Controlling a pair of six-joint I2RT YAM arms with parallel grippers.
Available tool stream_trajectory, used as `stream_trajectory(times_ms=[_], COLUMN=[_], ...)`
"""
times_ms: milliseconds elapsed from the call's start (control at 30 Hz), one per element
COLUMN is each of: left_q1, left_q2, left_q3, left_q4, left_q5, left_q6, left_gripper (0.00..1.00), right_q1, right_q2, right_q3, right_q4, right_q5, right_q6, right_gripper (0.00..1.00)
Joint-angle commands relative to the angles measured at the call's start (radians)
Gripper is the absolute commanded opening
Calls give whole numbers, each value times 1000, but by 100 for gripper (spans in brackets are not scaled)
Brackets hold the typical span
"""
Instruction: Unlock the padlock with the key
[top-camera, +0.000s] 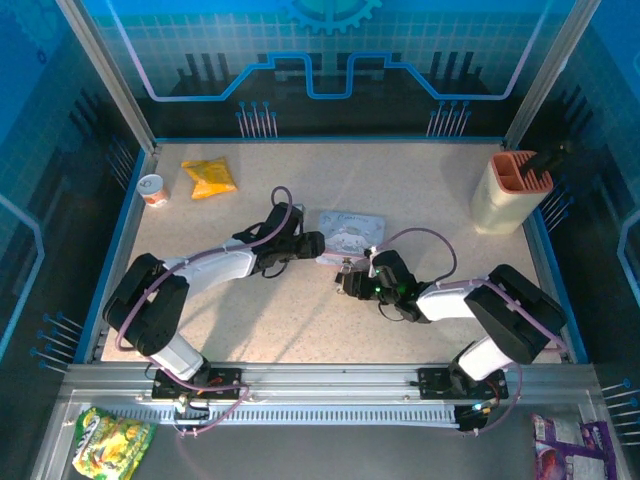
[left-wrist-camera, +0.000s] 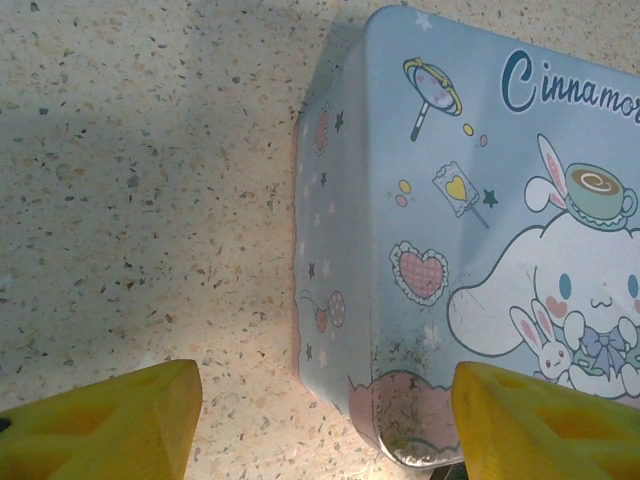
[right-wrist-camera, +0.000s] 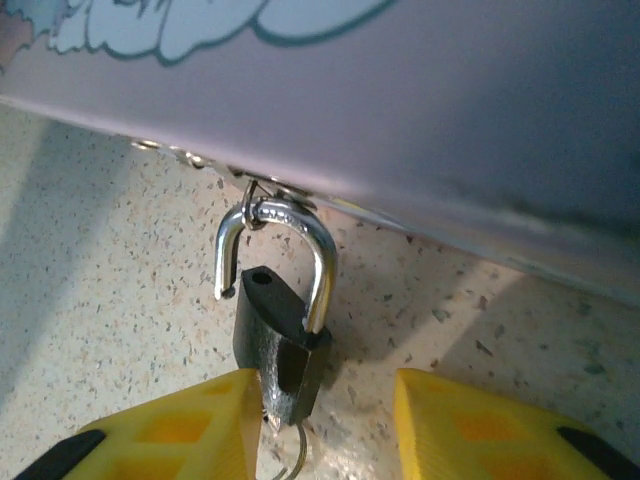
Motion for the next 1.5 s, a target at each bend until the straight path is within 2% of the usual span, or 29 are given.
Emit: stream_trajectory(times_ms=[0, 233, 333, 533, 833, 1233, 1367, 1467], left_q1=[-6, -6, -6, -6, -13, -81, -102, -103], left_q2=[21, 47, 49, 65, 55, 70, 71, 70], left_q3=[42, 31, 16, 16, 18, 29, 21, 14], left_q4=[-18, -10, 5, -19, -66, -102, -98, -92], left_q5=[-5, -6, -2, -29, -98, -158, -182, -189], left_q6=[-15, -32, -48, -58, -76, -125, -149, -163], left_gripper=[67, 67, 66, 65, 63, 61, 61, 60], right_q1=[20, 33, 33, 33, 34, -22, -67, -77], right_q2=[50, 95, 120, 103, -34, -32, -27, -31], right_q3=[33, 56, 71, 75, 61, 54, 12, 17], right_q4=[68, 57, 56, 23, -125, -88, 68, 77], right_q5=[-9, 3, -10, -5, 84, 113, 21, -21], right_q6=[15, 16, 23, 44, 51, 201, 242, 244], right_gripper=[37, 36, 32, 13, 2, 0, 0, 0])
